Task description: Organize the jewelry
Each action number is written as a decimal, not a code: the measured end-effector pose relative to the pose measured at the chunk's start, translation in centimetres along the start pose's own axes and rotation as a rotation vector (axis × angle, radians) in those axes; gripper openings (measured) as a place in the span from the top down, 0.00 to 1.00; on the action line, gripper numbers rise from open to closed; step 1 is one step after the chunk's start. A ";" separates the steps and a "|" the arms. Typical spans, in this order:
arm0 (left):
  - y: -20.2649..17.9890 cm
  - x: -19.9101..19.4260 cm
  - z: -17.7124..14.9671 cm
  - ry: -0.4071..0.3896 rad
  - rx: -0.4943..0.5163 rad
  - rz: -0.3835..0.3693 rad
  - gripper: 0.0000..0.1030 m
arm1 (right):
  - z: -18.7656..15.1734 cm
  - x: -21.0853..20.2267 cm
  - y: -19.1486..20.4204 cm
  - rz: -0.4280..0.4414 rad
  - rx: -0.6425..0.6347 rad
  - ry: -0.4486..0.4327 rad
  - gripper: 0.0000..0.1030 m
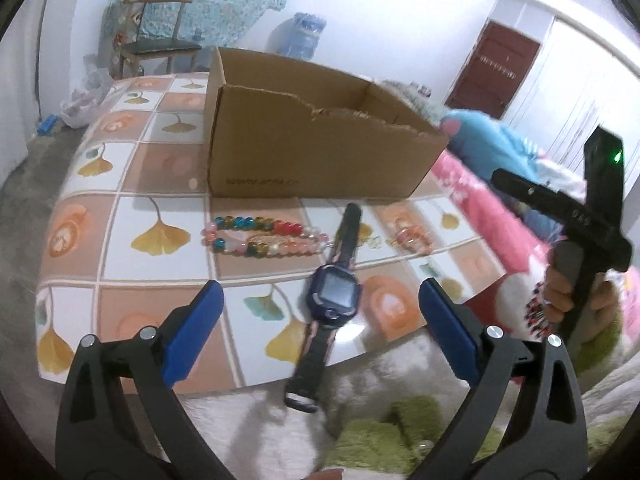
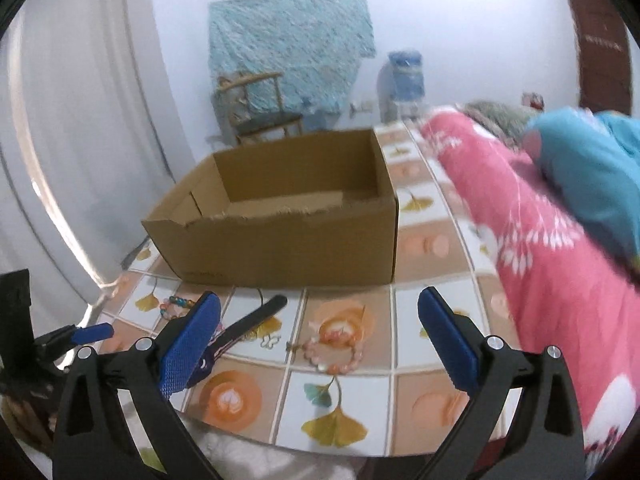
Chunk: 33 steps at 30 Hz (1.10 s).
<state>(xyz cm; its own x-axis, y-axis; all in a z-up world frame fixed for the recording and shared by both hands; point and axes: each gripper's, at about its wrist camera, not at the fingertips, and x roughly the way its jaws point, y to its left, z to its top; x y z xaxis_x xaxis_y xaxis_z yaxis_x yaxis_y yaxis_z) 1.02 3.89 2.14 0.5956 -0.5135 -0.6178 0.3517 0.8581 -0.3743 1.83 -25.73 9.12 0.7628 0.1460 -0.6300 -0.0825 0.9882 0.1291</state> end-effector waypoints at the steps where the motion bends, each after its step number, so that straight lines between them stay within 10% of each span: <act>1: 0.0 -0.1 0.0 -0.004 -0.012 -0.013 0.08 | 0.2 -0.2 0.2 0.005 -0.034 -0.011 0.07; 7: 0.3 0.5 -0.2 0.023 -0.016 -0.037 0.08 | 0.2 0.1 1.6 0.138 -0.079 0.038 0.07; 14: -1.0 2.5 -1.4 0.066 0.116 0.100 0.08 | -2.1 4.5 2.6 0.382 0.183 0.290 0.07; 20: -2.8 3.9 -1.8 0.072 0.249 0.116 0.08 | -4.0 7.9 3.7 0.490 0.360 0.448 0.29; 27: -3.5 6.6 -1.4 0.144 0.316 0.104 0.42 | -5.7 10.9 3.6 0.520 0.494 0.570 0.46; 33: -3.7 7.9 -1.3 0.197 0.354 0.122 0.48 | -6.8 12.1 3.7 0.530 0.560 0.628 0.49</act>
<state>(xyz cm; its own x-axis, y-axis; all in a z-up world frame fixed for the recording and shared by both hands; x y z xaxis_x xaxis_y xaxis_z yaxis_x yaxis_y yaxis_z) 3.47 -3.39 -2.27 0.5107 -0.3703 -0.7759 0.5341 0.8439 -0.0512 6.40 -20.04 -3.26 0.2235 0.7207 -0.6563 0.1237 0.6469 0.7525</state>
